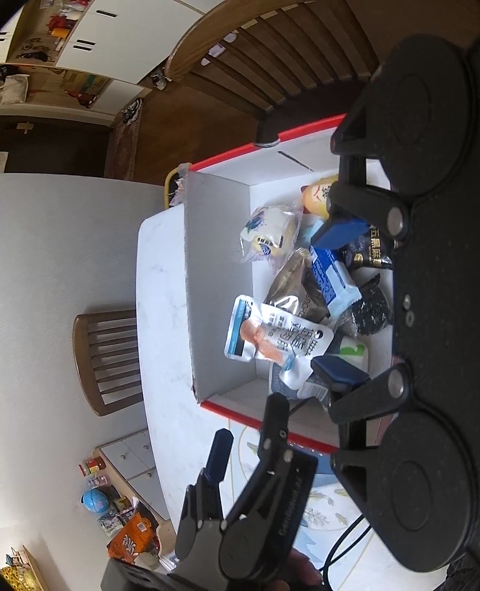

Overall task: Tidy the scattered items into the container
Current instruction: 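Open both grippers and withdraw them from the shoebox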

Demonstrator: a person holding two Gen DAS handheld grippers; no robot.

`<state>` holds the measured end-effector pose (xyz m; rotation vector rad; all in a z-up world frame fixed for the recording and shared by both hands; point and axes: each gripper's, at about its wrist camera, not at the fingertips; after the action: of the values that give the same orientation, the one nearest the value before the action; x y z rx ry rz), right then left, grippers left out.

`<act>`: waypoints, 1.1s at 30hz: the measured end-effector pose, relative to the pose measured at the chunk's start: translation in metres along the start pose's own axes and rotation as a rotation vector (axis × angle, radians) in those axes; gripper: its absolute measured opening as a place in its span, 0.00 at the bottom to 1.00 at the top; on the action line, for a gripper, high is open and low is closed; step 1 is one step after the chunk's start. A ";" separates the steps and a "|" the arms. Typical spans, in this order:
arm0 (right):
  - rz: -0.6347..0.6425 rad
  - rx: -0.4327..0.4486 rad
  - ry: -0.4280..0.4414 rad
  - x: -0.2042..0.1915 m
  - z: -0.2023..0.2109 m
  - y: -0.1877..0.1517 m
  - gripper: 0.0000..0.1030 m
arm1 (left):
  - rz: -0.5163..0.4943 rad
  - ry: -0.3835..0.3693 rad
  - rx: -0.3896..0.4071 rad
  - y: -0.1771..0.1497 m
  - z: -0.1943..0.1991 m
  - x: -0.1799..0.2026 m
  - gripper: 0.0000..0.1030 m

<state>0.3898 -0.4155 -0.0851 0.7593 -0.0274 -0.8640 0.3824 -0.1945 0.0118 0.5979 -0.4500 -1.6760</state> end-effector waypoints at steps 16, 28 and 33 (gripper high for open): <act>0.037 0.062 -0.037 -0.034 0.008 -0.009 0.71 | 0.088 0.039 0.075 -0.033 0.055 -0.027 0.82; 0.039 0.128 -0.087 -0.058 0.014 -0.020 0.83 | 0.122 0.027 0.118 -0.060 0.074 -0.036 0.99; 0.016 0.158 -0.114 -0.064 0.019 -0.026 0.84 | 0.129 -0.003 0.131 -0.068 0.078 -0.036 1.00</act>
<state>0.3236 -0.3929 -0.0693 0.8561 -0.2044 -0.8964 0.2864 -0.1494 0.0376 0.6485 -0.5922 -1.5330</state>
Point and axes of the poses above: each gripper's, at about its wrist camera, not at the fingertips, and z roughly against the way its jaws point, x to its right, y to its top, and after that the axes turned 11 degrees about y, right-handed
